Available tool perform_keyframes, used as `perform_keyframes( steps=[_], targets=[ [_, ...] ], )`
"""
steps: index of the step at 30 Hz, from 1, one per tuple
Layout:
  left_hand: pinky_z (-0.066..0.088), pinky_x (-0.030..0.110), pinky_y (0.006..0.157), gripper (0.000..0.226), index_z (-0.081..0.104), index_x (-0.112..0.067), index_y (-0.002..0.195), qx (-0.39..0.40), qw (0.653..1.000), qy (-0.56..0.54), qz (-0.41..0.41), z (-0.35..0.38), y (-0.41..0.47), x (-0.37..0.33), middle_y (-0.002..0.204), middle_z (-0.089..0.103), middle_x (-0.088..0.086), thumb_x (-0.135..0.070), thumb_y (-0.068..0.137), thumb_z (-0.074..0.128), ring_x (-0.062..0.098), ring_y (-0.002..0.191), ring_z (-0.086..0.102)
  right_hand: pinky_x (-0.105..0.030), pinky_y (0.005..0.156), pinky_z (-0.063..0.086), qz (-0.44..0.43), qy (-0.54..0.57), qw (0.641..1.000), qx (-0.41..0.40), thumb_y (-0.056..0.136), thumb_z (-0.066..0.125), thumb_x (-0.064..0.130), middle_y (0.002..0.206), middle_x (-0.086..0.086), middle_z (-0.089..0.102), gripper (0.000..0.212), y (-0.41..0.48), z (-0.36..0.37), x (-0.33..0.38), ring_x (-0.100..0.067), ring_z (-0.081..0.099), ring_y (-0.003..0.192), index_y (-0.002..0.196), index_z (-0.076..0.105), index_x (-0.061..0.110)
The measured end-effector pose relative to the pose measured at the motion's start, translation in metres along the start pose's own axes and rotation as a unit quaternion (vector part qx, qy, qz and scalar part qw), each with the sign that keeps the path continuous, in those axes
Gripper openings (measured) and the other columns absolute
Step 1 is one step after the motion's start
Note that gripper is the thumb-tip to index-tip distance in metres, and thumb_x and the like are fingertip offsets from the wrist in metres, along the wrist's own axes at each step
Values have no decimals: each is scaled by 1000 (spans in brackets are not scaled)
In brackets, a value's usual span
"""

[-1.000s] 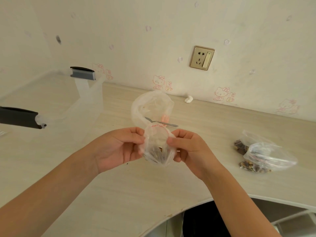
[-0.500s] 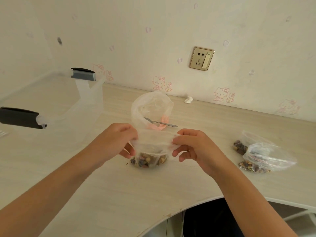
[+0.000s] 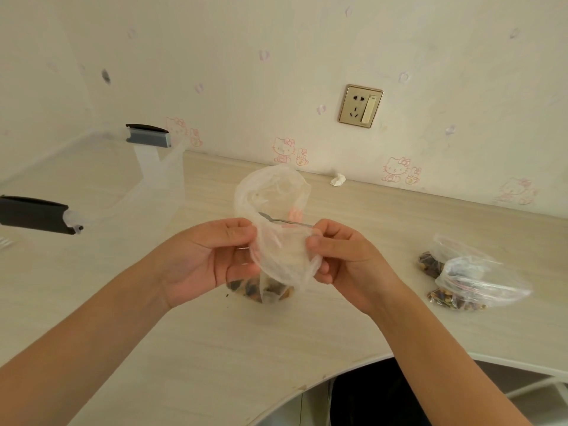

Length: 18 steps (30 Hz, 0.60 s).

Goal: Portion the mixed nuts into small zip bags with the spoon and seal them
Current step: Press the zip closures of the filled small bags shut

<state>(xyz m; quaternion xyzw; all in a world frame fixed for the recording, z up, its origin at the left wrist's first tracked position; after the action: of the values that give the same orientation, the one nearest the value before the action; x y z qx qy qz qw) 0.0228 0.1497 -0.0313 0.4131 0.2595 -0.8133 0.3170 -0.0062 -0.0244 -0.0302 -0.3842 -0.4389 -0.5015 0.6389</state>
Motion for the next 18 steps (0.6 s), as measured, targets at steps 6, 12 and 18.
perform_keyframes(
  steps=[6, 12, 18],
  targets=[
    [51, 29, 44, 12, 53, -21, 75, -208, 832, 469, 211, 12, -29, -46, 57, 52, -5, -16, 77, 63, 15, 44, 56, -27, 51, 32, -105, -425, 880, -187, 69, 71, 8, 50, 8, 47, 22, -11, -7, 46, -11, 37, 46, 60, 52, 16],
    [57, 51, 57, 18, 53, -34, 80, -244, 732, 606, 192, 18, -42, -58, 61, 63, -4, -21, 87, 62, 21, 53, 62, -21, 42, 39, -45, -453, 876, -159, 78, 66, 13, 54, 2, 64, 10, -16, -8, 58, -9, 52, 44, 74, 57, 12],
    [52, 37, 60, 16, 50, -35, 86, -283, 674, 652, 202, 22, -44, -60, 70, 67, -13, -35, 93, 65, 10, 63, 66, -16, 45, 41, -75, -443, 882, -145, 83, 69, 15, 61, 1, 66, 10, -19, 7, 62, -5, 57, 47, 73, 71, 16]
  ],
)
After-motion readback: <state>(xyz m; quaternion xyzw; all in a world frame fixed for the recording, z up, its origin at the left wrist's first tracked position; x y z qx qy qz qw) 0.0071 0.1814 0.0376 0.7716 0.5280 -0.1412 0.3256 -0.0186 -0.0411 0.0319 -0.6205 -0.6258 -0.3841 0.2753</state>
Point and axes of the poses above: each hand's wrist, its own y-axis towards the middle knuckle, its own z-axis out of the palm, x = y × z, the point moved 8 cm from there along y, towards the middle knuckle
